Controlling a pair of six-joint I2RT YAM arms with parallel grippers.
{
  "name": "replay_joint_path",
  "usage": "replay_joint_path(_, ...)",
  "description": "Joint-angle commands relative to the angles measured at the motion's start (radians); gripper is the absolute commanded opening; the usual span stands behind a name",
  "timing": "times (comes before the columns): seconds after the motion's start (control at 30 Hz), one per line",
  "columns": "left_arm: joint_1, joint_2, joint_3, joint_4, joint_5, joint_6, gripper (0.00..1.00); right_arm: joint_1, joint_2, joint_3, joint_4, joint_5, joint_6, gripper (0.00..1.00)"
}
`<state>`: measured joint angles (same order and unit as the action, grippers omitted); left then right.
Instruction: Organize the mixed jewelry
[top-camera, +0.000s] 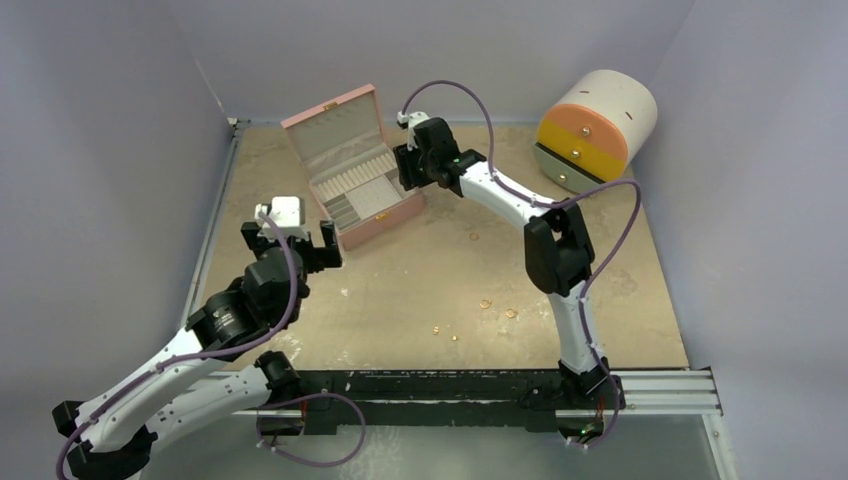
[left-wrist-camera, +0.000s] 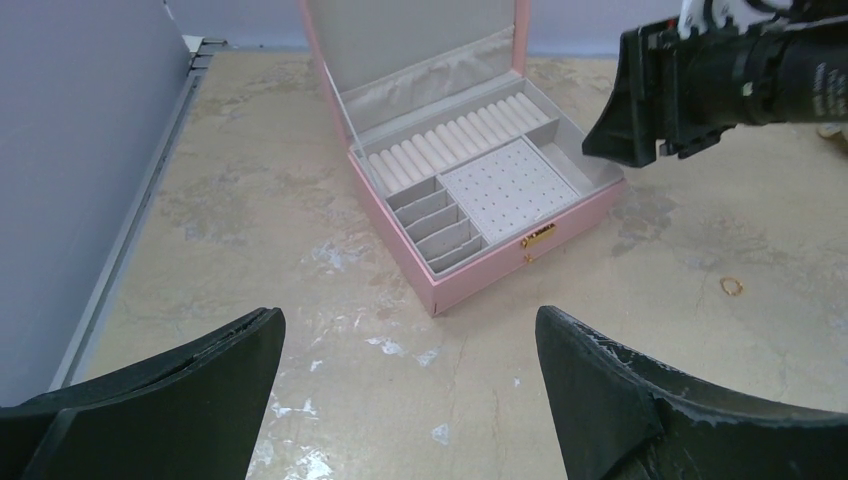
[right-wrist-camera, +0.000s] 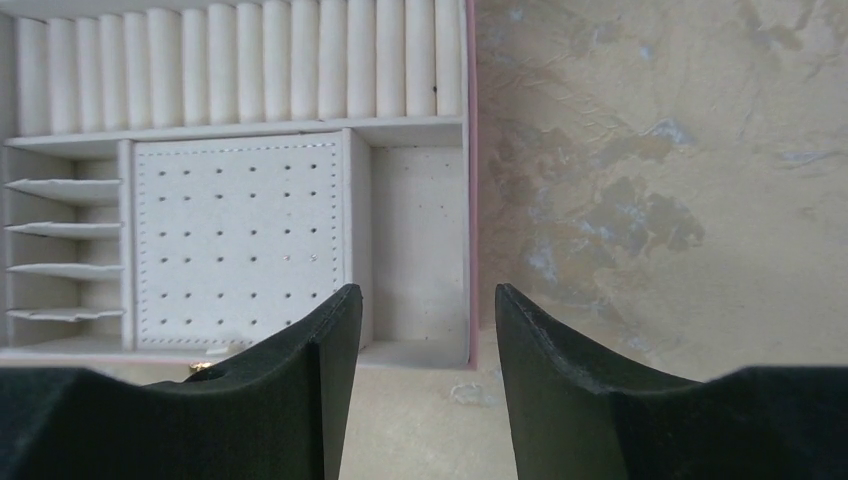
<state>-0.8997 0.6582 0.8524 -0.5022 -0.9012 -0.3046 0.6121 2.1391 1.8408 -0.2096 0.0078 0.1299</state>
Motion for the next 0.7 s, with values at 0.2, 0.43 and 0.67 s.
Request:
replay_joint_path(0.2, -0.005, -0.078, -0.004, 0.02, -0.114, -0.028, 0.97, -0.015, 0.136, 0.208, -0.111, -0.009, 0.044, 0.51)
replay_joint_path(0.43, -0.004, -0.082, -0.001, 0.017, -0.116, -0.03, 0.97, -0.015, 0.198, 0.255, -0.13, 0.017, 0.051, 0.46)
replay_joint_path(0.67, -0.006, -0.075, -0.003, 0.017, -0.11, -0.028, 0.97, -0.015, 0.209, 0.258, -0.135, 0.017, 0.067, 0.28)
